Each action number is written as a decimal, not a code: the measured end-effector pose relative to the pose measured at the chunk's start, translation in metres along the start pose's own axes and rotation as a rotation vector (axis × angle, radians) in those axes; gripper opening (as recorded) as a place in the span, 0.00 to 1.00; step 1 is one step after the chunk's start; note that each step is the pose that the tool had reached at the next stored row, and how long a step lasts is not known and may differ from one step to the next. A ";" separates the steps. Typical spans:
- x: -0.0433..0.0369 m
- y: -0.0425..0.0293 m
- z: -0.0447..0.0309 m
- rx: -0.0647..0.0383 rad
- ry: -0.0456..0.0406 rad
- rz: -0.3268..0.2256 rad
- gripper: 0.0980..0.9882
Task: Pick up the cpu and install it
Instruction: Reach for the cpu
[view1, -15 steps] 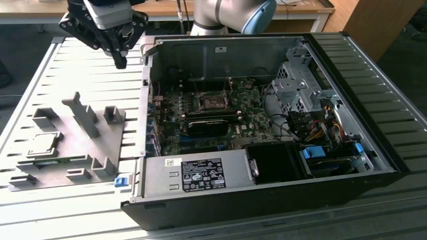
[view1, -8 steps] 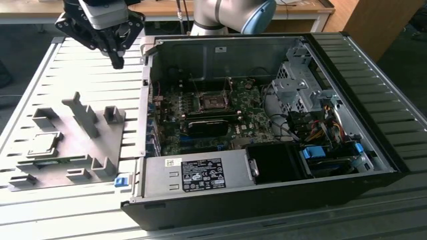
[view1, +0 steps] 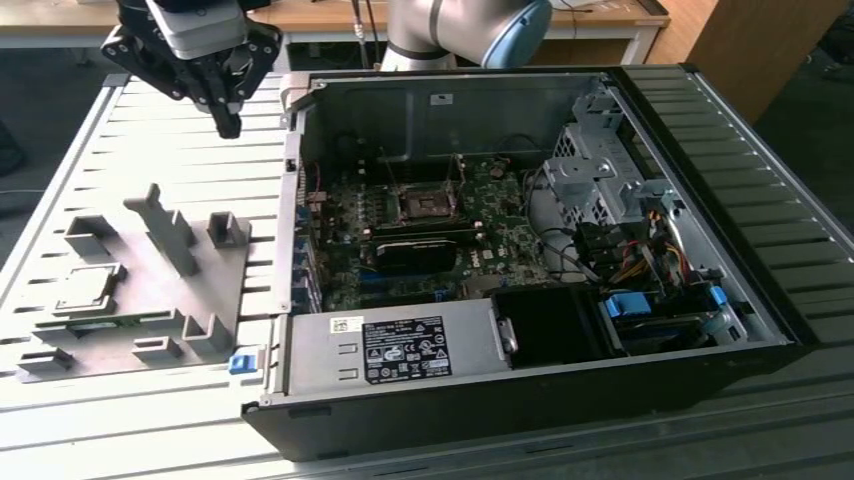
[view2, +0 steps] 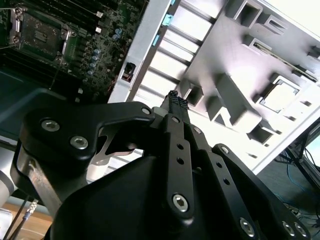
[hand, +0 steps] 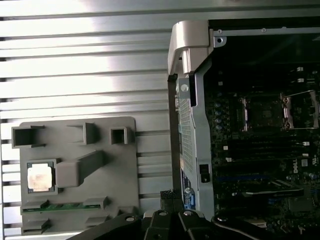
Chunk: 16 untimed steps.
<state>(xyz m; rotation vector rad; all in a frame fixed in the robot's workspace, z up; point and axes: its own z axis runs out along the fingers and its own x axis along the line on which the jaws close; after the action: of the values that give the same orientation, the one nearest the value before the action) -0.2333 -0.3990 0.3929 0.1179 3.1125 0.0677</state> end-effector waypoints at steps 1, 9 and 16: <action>0.0008 -0.0001 0.0000 0.000 0.0000 0.000 0.01; 0.0072 -0.0005 -0.0002 0.000 0.0000 0.000 0.01; 0.0127 -0.0010 -0.0003 0.000 0.0000 0.000 0.01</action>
<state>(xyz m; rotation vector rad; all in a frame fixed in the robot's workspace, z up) -0.2460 -0.3989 0.3928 0.1180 3.1125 0.0677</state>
